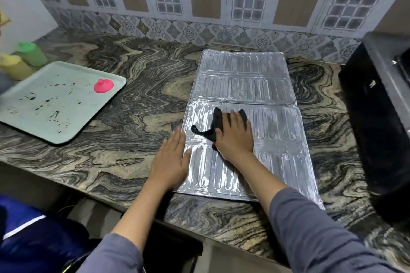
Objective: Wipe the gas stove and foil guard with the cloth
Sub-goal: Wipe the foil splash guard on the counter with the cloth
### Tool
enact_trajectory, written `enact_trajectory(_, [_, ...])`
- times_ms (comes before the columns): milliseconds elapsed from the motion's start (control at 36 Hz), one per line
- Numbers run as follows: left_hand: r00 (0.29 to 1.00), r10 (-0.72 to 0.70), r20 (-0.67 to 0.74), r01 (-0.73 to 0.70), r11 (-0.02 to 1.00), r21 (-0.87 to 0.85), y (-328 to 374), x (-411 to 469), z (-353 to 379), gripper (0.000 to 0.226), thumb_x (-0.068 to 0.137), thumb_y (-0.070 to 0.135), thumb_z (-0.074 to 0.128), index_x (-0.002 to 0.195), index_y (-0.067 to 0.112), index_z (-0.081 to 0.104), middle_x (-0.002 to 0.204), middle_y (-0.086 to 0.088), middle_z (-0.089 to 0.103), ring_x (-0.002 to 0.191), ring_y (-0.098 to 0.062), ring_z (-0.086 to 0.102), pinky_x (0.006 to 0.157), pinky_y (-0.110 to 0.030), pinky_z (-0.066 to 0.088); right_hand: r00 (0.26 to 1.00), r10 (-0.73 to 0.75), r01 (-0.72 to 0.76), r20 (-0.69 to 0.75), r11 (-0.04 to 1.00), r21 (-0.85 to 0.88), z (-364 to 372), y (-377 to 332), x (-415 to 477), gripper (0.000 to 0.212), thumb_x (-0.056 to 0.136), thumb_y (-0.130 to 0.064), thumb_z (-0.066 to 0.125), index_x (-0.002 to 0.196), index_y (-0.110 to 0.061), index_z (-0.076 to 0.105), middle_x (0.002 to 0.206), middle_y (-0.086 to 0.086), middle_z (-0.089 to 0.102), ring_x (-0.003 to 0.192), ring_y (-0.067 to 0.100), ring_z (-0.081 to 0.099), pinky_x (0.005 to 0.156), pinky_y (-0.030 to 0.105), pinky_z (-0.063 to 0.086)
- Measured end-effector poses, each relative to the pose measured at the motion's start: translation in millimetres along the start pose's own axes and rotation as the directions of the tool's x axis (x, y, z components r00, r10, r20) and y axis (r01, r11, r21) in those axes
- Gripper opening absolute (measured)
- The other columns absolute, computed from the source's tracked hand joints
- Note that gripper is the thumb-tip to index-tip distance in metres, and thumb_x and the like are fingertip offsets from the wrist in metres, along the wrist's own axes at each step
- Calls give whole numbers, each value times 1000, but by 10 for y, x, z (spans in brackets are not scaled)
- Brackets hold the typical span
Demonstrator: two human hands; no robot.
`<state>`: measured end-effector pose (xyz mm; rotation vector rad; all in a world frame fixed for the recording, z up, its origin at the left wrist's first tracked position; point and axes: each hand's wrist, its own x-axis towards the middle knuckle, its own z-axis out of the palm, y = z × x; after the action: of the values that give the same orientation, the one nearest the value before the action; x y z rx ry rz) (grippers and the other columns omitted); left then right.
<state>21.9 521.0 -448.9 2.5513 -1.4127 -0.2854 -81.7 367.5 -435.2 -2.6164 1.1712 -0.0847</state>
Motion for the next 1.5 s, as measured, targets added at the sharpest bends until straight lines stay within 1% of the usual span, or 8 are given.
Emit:
enact_trajectory(222, [999, -6, -35, 6, 1000, -13, 11, -9, 17, 56, 99, 34, 13, 148, 16, -8, 157, 1, -14, 144, -9, -12, 115, -25, -9, 921, -379, 387, 94, 916, -101, -11, -117, -32, 55, 99, -39, 22, 149, -22, 12, 159, 0, 11, 146, 16, 7, 118, 37, 2])
enact_trajectory(361, [1000, -4, -31, 4, 1000, -25, 16, -15, 19, 55, 99, 33, 13, 148, 16, -7, 157, 0, -14, 145, -10, -11, 118, -28, -6, 858, -482, 508, 177, 847, -156, -107, 200, -172, 71, 84, -51, -1, 149, -25, 11, 158, -3, 11, 146, 14, 10, 118, 34, 7])
enact_trajectory(528, [1000, -10, -20, 9, 1000, -21, 3, -24, 31, 56, 98, 34, 12, 147, 16, -9, 156, -1, -15, 145, -13, -12, 119, -31, -4, 964, -258, 264, 67, 957, -116, -230, 641, -554, 72, 84, -52, 0, 148, -22, 16, 158, -2, 16, 146, 13, 11, 117, 33, 7])
enact_trajectory(611, [1000, -9, -26, 9, 999, -37, 8, -32, 26, 56, 98, 34, 13, 148, 16, -7, 157, -1, -13, 145, -12, -11, 120, -32, -3, 999, -50, 51, 15, 994, -96, -265, 799, -750, 56, 98, -42, 18, 148, -19, 16, 157, -2, 14, 146, 14, 9, 117, 33, 6])
enact_trajectory(861, [998, -25, -66, 21, 998, -67, 72, -49, -4, 56, 98, 30, 16, 149, 14, -1, 158, 0, -6, 146, -11, -5, 121, -34, 2, 904, 421, -424, -72, 906, -22, -143, 644, -1141, 58, 99, -38, 21, 150, -14, 6, 159, 5, 1, 147, 19, -1, 118, 39, 1])
enact_trajectory(1111, [999, -11, -47, 8, 998, -69, 35, -32, -9, 56, 98, 28, 18, 149, 12, 1, 159, -3, -4, 146, -14, -4, 121, -33, -1, 927, 365, -366, -84, 931, 5, 68, -60, -1140, 60, 98, -39, 21, 149, -12, 2, 159, 9, -2, 147, 22, -3, 119, 41, -2])
enact_trajectory(1333, [990, 124, 72, -112, 982, -154, -116, -129, -142, 61, 99, 31, 24, 148, 13, -7, 156, -3, -16, 145, -16, -13, 118, -33, -5, 944, 326, -327, -54, 945, -5, 72, -128, -1124, 60, 98, -38, 21, 149, -14, 1, 159, 8, -3, 146, 23, -5, 119, 41, -2])
enact_trajectory(1500, [970, 202, 135, -190, 977, -99, -338, -622, -125, 76, 90, 60, 20, 148, 19, -6, 155, 5, -15, 143, -9, -15, 116, -27, -8, 939, 338, -338, -58, 941, 0, 67, -139, -1130, 61, 98, -37, 23, 149, -13, 3, 159, 9, -1, 146, 23, -4, 119, 42, -1])
